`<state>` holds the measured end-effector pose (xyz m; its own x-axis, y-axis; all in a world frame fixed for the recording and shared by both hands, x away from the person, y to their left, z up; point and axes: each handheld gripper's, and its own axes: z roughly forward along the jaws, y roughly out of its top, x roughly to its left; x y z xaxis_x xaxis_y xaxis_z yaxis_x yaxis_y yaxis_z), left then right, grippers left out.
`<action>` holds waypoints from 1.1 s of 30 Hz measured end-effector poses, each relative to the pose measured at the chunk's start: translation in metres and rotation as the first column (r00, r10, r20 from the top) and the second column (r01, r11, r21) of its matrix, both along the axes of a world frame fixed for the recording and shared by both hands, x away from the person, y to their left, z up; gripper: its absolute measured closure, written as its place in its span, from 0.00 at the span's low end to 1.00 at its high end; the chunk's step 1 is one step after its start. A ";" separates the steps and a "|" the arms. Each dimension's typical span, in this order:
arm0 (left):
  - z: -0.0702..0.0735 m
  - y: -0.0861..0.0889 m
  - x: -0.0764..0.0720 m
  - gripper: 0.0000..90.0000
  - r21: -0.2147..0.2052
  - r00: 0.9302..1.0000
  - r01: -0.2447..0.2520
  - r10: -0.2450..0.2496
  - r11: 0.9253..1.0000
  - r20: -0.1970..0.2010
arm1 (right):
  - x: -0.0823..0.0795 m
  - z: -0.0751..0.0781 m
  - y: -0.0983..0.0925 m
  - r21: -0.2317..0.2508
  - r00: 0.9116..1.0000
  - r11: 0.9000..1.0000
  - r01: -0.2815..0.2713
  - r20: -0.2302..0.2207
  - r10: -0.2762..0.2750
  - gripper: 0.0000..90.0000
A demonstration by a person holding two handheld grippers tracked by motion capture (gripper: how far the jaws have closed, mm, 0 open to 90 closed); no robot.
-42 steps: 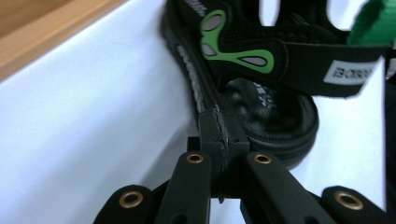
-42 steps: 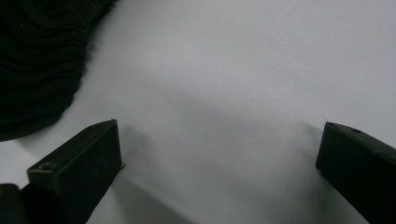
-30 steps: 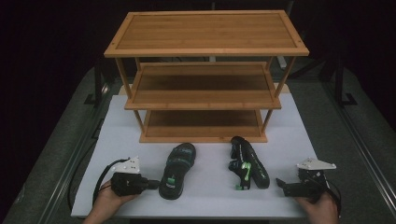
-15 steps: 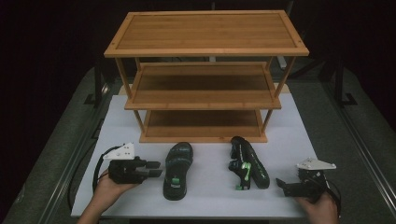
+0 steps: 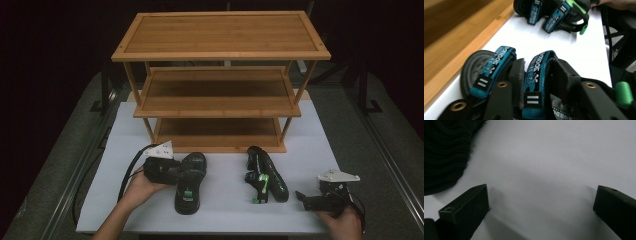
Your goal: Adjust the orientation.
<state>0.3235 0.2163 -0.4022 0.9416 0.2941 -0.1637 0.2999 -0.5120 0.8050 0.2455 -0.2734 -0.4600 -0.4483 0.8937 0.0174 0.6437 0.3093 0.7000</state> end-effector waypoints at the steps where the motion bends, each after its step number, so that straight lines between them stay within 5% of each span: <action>1: 0.000 0.000 0.000 0.73 0.003 1.000 0.001 -0.001 1.000 0.003 | 0.000 0.000 0.000 0.000 1.000 1.000 0.000 0.000 0.000 0.00; 9: 0.010 -0.013 0.005 0.77 0.025 0.998 0.023 -0.025 0.999 0.060 | 0.000 0.000 0.000 0.000 1.000 1.000 0.000 -0.001 0.000 0.00; 16: 0.009 -0.035 0.016 0.77 0.024 0.996 0.052 -0.053 0.998 0.069 | 0.000 0.000 0.000 0.000 1.000 1.000 0.000 0.000 0.000 0.00; 22: 0.006 -0.037 0.019 0.76 0.010 0.997 0.053 -0.053 0.999 0.057 | 0.000 0.000 0.000 0.000 1.000 1.000 0.000 0.000 0.000 0.00; 26: 0.007 -0.029 0.019 0.68 -0.032 0.999 0.038 -0.037 0.999 0.030 | 0.000 0.000 0.000 0.000 1.000 1.000 0.000 0.000 0.000 0.00; 33: 0.010 -0.010 0.013 0.43 0.009 0.999 -0.033 0.033 0.999 0.023 | 0.000 0.000 0.000 0.000 1.000 1.000 0.000 0.000 0.000 0.00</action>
<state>0.3368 0.2067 -0.3918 0.9347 0.3269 -0.1395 0.2987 -0.5098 0.8068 0.2455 -0.2735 -0.4600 -0.4483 0.8937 0.0175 0.6439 0.3093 0.6999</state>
